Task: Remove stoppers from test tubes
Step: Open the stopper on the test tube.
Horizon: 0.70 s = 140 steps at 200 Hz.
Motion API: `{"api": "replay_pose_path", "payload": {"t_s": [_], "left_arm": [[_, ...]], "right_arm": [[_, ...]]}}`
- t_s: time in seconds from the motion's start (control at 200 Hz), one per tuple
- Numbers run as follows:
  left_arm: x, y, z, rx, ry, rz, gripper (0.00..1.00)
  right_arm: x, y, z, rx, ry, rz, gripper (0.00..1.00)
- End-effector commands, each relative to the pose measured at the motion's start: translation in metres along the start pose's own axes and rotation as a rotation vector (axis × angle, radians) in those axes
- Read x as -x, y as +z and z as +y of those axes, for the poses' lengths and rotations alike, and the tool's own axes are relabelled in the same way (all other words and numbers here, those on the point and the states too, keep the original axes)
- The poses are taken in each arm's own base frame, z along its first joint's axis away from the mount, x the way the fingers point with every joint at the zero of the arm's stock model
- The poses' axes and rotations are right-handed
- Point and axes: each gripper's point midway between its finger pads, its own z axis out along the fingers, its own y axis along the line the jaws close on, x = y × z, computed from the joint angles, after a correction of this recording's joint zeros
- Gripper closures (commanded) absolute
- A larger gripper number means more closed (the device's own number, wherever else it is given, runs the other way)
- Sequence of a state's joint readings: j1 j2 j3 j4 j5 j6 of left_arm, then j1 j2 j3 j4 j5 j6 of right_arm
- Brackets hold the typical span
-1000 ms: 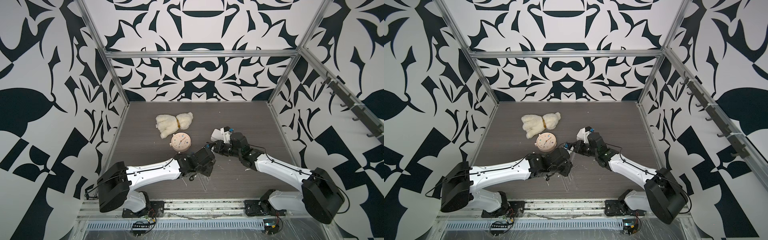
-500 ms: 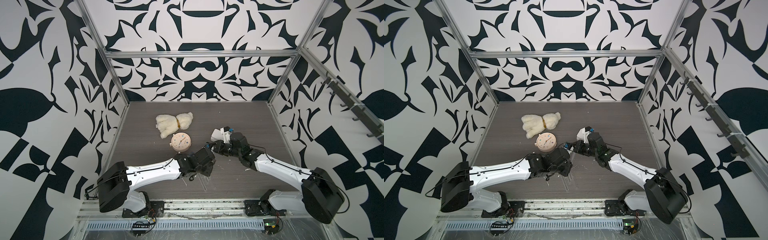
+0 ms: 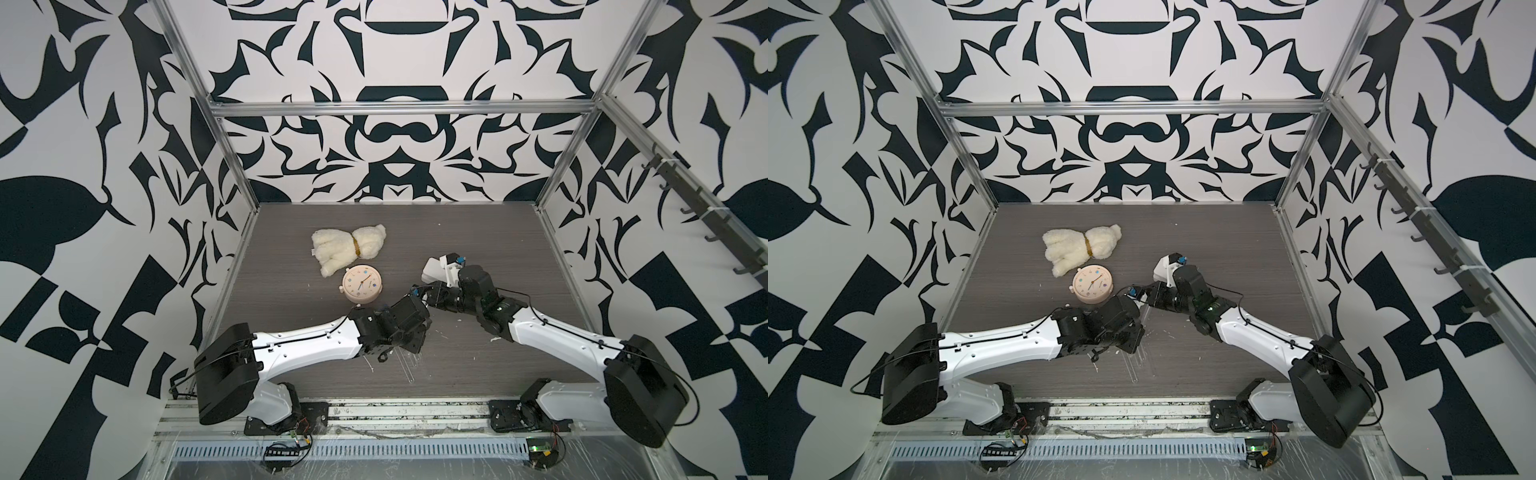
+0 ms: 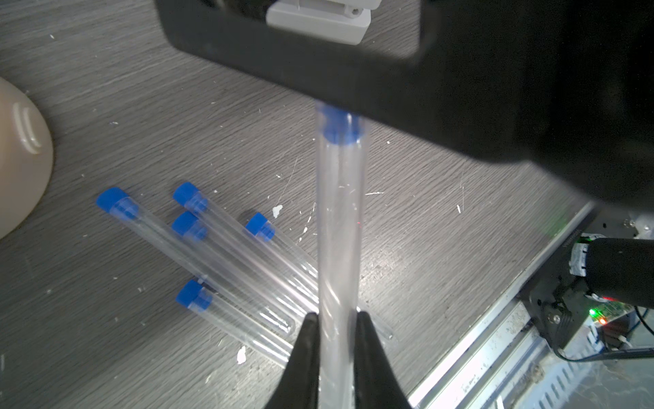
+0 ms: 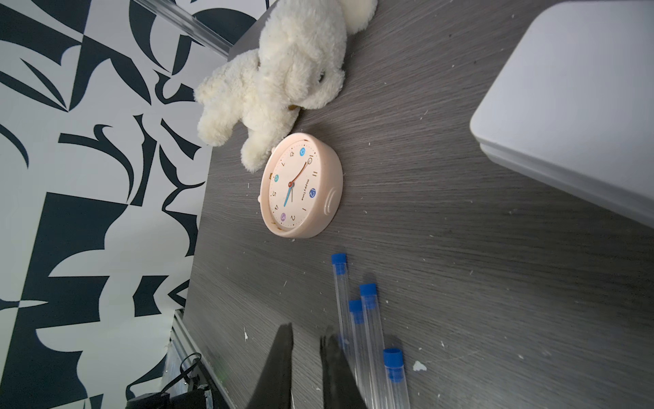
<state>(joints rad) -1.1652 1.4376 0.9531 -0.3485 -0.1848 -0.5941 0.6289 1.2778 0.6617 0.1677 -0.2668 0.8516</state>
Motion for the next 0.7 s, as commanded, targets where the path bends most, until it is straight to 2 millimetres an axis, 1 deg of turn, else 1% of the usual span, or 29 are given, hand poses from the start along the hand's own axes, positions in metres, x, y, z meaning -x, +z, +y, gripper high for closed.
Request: {"api": "replay_pose_path", "payload": {"t_s": [0.0, 0.125, 0.29, 0.51, 0.695], "left_arm": [[-0.005, 0.000, 0.002, 0.004, 0.008, 0.013, 0.89], [-0.005, 0.001, 0.002, 0.004, 0.006, 0.012, 0.90], [-0.005, 0.001, 0.002, 0.005, 0.005, 0.012, 0.90], [-0.004, 0.002, 0.006, 0.026, 0.006, 0.004, 0.91], [-0.005, 0.002, 0.009, 0.040, 0.005, 0.000, 0.91]], "right_arm": [[0.015, -0.008, 0.006, -0.034, -0.071, -0.056, 1.00], [0.018, -0.009, 0.004, -0.052, -0.083, -0.064, 1.00], [0.020, -0.010, 0.009, -0.040, -0.083, -0.068, 1.00], [0.017, -0.011, 0.027, 0.066, -0.025, -0.053, 1.00], [0.019, -0.015, 0.038, 0.136, 0.026, -0.046, 1.00]]}}
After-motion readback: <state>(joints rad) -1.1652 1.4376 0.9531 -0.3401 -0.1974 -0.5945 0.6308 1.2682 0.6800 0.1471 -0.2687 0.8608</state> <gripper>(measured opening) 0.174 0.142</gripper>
